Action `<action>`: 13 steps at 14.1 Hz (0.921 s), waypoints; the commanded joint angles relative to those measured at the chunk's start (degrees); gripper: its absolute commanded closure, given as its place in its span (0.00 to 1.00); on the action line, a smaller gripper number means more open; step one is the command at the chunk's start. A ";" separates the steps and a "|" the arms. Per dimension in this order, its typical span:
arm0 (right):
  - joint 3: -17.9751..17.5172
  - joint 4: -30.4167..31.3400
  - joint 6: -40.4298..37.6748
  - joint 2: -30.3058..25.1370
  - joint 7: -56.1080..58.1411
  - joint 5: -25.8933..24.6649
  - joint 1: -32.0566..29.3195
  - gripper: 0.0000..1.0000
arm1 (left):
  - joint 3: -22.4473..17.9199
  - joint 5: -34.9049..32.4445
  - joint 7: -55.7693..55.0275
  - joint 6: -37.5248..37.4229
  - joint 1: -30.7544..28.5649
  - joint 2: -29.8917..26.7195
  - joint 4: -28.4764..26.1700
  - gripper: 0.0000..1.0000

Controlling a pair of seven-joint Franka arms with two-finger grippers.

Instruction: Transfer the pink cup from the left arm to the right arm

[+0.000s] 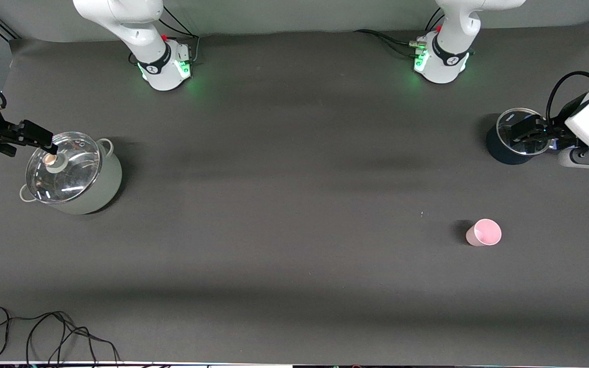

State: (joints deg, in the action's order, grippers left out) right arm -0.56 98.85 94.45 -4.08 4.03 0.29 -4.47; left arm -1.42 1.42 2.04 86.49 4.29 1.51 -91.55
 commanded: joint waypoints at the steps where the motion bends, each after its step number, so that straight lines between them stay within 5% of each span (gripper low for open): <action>1: 0.65 -0.77 -0.58 0.21 0.18 -0.73 1.04 0.00 | -0.95 0.34 -1.07 0.61 1.07 -1.43 -1.26 0.00; 9: 0.56 -0.76 -0.49 0.30 0.10 -0.73 1.04 0.00 | -0.95 -0.36 -0.55 0.69 1.07 -1.08 -1.27 0.00; 13: 0.47 -0.85 -0.49 0.38 0.01 -0.64 0.95 0.00 | -0.95 -0.45 1.81 0.96 1.07 2.08 3.29 0.00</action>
State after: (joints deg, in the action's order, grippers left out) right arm -0.56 98.85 94.39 -4.08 4.03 0.29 -4.23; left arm -1.56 1.35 2.39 87.46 4.37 2.04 -91.27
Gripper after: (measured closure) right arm 0.000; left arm 0.000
